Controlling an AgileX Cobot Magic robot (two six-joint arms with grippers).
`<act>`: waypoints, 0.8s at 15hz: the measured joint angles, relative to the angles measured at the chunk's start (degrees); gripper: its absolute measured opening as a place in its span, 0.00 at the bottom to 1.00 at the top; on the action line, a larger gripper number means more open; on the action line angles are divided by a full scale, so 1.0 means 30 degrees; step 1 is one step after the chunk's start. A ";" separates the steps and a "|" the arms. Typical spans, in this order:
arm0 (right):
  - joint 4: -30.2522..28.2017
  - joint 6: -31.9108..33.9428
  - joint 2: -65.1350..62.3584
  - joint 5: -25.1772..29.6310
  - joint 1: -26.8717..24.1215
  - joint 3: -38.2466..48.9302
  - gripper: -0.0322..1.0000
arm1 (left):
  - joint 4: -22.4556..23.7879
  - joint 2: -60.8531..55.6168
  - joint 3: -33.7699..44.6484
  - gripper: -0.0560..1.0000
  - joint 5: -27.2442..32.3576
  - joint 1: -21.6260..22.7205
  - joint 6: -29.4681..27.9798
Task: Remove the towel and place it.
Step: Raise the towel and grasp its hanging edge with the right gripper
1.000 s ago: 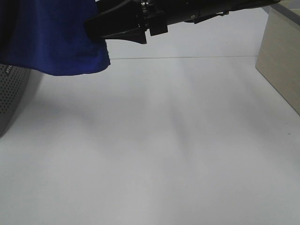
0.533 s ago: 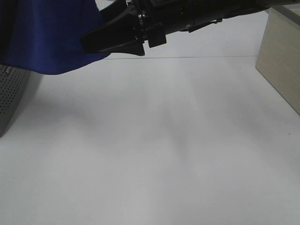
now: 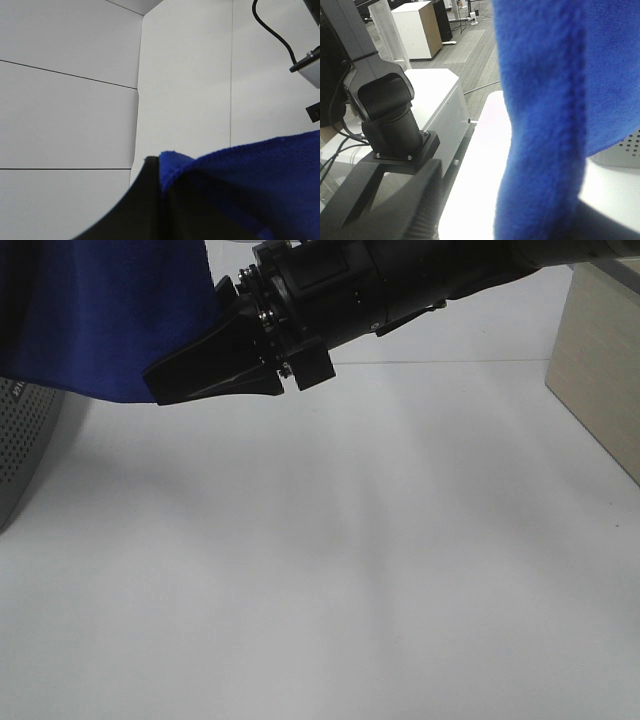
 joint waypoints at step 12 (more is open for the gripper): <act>0.1375 0.6264 -0.0019 -0.0115 0.0000 0.0000 0.05 | 0.0000 0.0000 0.0000 0.05 0.0000 0.0000 -0.0191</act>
